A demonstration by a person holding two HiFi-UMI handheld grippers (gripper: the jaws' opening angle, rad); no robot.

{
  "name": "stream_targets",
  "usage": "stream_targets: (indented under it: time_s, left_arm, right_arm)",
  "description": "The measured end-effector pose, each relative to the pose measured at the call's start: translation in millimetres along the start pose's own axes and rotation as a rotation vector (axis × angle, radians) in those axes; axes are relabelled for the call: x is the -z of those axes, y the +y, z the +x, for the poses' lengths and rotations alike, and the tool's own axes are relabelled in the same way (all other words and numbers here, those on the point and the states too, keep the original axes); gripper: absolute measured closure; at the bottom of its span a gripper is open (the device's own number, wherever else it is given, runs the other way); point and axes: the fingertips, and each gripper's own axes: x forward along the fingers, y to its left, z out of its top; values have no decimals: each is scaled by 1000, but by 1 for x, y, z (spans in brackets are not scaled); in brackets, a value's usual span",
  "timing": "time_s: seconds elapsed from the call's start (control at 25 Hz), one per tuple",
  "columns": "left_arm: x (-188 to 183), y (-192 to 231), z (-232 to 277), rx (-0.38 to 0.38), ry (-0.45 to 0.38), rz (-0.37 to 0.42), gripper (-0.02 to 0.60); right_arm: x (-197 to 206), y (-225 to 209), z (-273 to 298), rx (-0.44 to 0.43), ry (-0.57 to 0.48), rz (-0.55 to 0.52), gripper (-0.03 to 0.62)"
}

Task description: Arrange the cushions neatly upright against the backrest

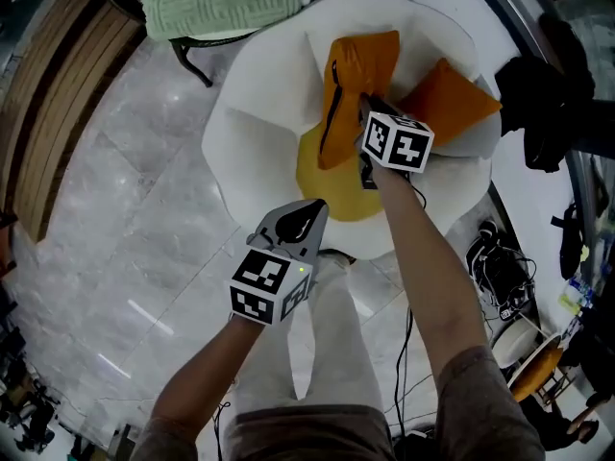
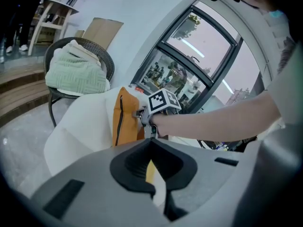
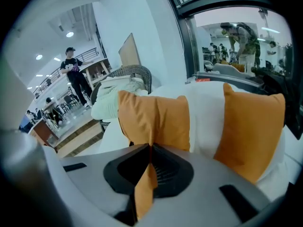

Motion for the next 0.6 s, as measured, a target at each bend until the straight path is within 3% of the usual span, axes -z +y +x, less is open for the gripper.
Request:
stream_targets:
  time_s: [0.4,0.6]
  left_arm:
    - [29,29,-1,-54,-6,-71,577]
    - [32,28,-1,-48,-11,-83,577]
  right_arm:
    - [26,51,52,-120,33,-117,543]
    - [32,61,57,-133,54,-134,525]
